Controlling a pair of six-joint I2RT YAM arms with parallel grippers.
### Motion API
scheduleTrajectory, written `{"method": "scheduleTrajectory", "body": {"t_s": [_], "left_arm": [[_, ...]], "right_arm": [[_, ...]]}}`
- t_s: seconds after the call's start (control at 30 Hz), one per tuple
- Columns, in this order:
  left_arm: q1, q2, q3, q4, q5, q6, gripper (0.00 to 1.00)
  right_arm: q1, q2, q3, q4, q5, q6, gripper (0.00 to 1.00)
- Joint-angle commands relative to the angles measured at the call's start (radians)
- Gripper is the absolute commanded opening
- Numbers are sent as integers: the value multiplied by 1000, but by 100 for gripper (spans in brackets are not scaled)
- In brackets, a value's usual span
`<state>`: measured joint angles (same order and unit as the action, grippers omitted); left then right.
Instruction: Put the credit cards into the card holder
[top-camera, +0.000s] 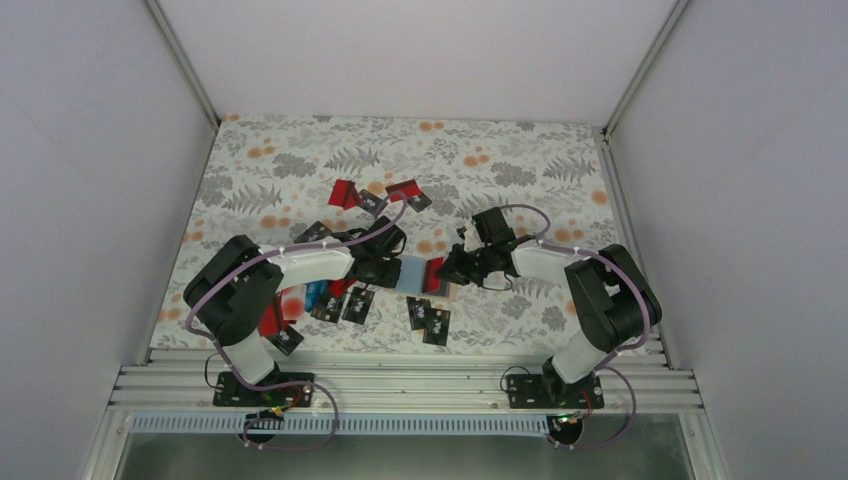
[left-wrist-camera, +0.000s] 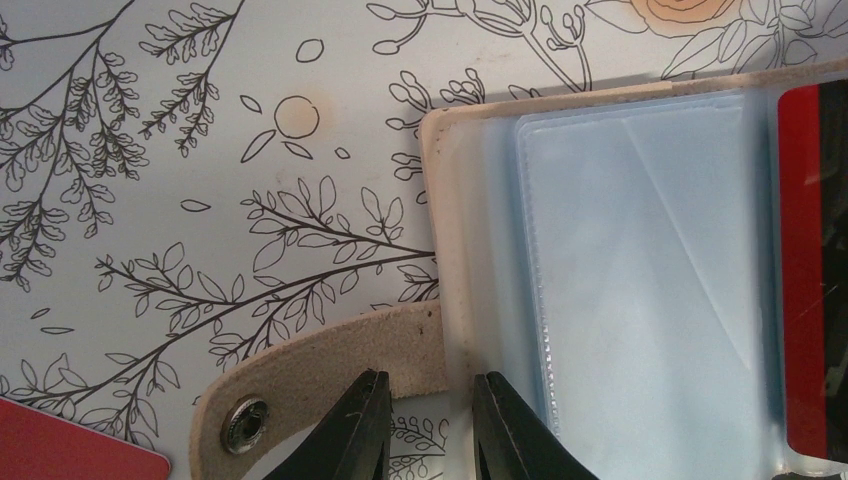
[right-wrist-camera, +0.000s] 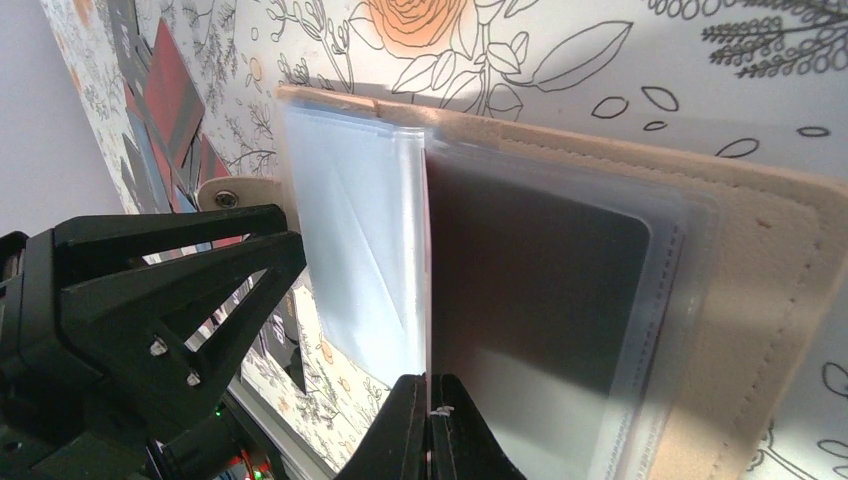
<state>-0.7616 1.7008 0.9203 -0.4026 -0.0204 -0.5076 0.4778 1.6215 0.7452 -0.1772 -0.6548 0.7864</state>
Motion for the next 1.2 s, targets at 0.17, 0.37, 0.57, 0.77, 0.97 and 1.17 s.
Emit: {"method": "scheduleTrajectory", "body": {"t_s": [0.17, 0.37, 0.57, 0.77, 0.97, 1.17], "left_arm": [[-13, -1, 8, -16, -12, -9, 24], [-16, 6, 15, -16, -12, -7, 23], [-18, 12, 17, -18, -12, -4, 23], [-18, 15, 18, -18, -12, -4, 23], [-19, 19, 20, -17, -13, -3, 23], [-21, 22, 25, -19, -13, -3, 23]], "right_arm": [[13, 33, 6, -4, -12, 16, 4], [12, 81, 9, 18, -40, 7, 4], [12, 105, 5, 56, -68, 7, 4], [13, 98, 0, 83, -89, 13, 4], [13, 77, 15, 79, -94, 6, 4], [12, 111, 5, 107, -120, 32, 4]]}}
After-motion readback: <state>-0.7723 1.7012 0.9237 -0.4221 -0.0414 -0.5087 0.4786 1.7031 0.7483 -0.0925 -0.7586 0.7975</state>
